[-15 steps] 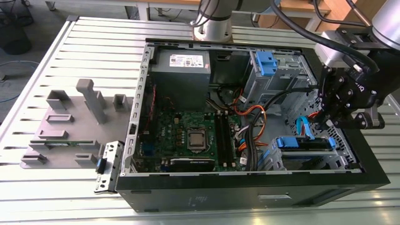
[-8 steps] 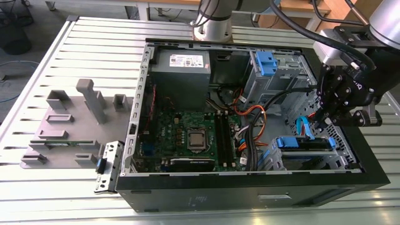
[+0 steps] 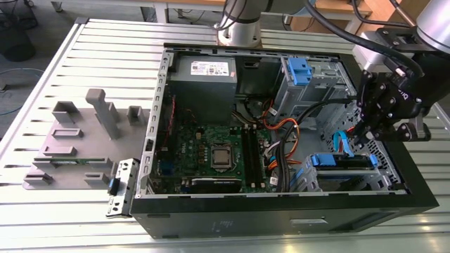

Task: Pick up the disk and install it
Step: 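Insert the second disk wire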

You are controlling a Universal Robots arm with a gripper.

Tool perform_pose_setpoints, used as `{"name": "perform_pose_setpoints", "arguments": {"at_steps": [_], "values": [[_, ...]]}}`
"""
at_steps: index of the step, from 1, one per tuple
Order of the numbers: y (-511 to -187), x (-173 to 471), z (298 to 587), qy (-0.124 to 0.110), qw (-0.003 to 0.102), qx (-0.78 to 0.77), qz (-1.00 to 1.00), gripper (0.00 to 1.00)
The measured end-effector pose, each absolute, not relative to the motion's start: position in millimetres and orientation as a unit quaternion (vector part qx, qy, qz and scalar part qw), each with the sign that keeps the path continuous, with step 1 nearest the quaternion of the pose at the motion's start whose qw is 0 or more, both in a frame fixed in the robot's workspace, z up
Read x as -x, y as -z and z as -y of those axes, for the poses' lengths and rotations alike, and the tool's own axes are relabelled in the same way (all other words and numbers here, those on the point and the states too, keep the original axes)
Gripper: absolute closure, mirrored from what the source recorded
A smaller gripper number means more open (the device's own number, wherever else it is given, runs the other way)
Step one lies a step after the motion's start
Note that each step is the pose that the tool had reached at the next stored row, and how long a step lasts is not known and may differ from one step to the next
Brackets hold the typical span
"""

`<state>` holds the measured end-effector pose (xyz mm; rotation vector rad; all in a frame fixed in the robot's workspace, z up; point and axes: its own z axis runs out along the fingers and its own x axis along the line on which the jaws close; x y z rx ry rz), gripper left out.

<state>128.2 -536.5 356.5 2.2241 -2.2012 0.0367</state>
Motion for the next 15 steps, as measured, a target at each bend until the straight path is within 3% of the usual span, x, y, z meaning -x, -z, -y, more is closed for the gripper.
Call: {"name": "perform_pose_setpoints", "arguments": {"at_steps": [15], "values": [[-357.6, -128.2, 536.5, -0.012, 0.006, -0.711, 0.703, 0.76]]}}
